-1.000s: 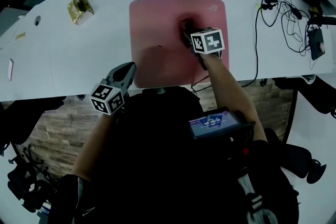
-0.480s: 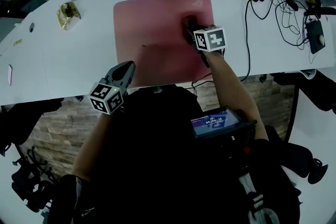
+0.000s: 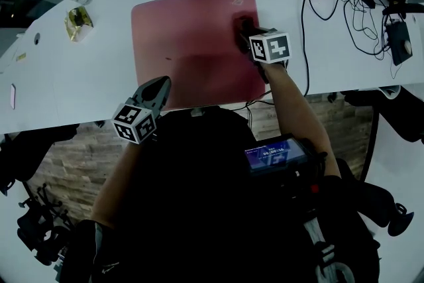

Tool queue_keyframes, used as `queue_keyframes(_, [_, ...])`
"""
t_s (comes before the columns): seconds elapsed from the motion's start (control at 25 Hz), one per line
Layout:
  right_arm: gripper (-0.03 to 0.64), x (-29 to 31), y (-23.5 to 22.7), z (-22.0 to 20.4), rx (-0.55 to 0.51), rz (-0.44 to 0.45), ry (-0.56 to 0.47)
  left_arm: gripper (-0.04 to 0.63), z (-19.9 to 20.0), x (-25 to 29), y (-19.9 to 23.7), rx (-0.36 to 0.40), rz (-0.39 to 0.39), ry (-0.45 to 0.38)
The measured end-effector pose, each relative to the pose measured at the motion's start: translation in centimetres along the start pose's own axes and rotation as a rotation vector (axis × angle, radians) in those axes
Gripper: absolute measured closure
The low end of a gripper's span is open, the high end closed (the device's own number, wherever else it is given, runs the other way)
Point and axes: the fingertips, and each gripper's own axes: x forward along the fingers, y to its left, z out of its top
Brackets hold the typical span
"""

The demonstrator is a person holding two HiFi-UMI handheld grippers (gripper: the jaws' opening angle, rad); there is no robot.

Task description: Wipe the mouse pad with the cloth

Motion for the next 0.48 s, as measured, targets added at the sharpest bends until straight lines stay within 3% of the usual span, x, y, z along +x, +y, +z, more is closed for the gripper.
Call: queue_keyframes(0.48, [0.497, -1.5, -4.0, -0.2, 0.037, -0.03, -0.012, 0.588, 1.3, 2.3, -1.4, 0.031, -0.005, 0.021])
